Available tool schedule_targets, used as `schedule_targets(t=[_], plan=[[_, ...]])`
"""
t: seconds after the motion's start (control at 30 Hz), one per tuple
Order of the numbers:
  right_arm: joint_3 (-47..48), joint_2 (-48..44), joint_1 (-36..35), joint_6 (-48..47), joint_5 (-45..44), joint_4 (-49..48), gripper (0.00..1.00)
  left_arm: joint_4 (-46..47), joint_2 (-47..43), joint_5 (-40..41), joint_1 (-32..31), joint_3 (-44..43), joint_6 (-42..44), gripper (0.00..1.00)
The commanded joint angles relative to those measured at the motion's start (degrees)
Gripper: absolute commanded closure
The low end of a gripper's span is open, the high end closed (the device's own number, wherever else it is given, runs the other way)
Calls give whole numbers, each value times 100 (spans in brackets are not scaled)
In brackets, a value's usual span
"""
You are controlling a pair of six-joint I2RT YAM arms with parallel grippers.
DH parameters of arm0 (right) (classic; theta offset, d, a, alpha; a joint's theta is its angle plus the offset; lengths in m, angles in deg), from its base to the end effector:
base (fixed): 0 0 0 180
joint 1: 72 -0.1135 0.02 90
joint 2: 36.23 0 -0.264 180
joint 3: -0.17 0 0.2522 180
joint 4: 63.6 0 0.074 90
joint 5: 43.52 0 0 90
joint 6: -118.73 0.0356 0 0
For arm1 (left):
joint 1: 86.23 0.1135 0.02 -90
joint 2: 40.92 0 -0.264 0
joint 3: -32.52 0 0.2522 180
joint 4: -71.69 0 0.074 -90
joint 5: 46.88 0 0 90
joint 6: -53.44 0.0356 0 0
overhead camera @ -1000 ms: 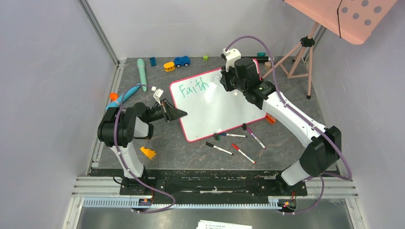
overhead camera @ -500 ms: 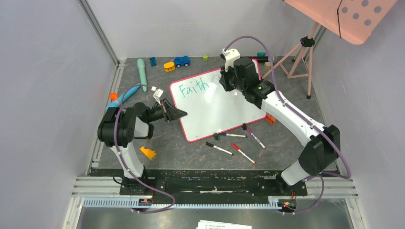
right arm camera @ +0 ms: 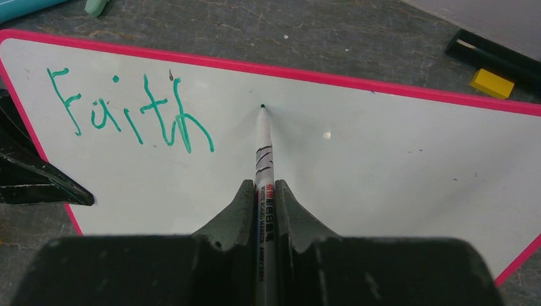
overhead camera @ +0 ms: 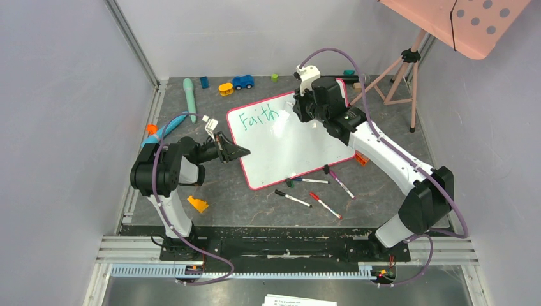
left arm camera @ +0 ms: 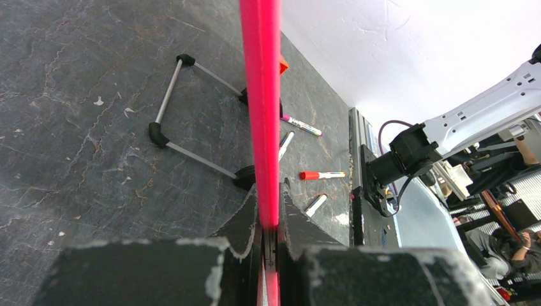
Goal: Write a sentence on the whiteboard
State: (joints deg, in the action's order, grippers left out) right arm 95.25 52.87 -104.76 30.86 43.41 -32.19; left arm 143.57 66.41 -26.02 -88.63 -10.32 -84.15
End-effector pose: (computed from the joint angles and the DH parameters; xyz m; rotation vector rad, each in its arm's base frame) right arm 0.3085 0.1962 0.3567 -0.5029 1.9665 0.3325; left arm 0.2916 -0.0455 0.1491 0.4667 1.6819 -1.5183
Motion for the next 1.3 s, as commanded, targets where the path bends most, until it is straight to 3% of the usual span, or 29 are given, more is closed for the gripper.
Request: schedule_targets(t=[0.0, 0.37, 0.53, 0.83, 0.97, 1.27], plan=[[253, 76, 32, 75, -140, -82, 100, 356, 25, -486, -107, 26, 558, 98], [336, 156, 37, 117, 103, -84, 100, 356, 16, -486, -109, 36, 565, 98], [336, 151, 51, 178, -284, 16, 100, 356, 16, -486, -109, 35, 567, 98], [300, 135, 57, 147, 86, 21, 100, 358, 16, -486, -117, 34, 567, 98], [286, 114, 63, 233, -325, 112, 100, 356, 16, -488, -116, 37, 566, 98], [306, 55, 59, 146, 89, 59, 100, 356, 16, -495, -113, 32, 558, 98]])
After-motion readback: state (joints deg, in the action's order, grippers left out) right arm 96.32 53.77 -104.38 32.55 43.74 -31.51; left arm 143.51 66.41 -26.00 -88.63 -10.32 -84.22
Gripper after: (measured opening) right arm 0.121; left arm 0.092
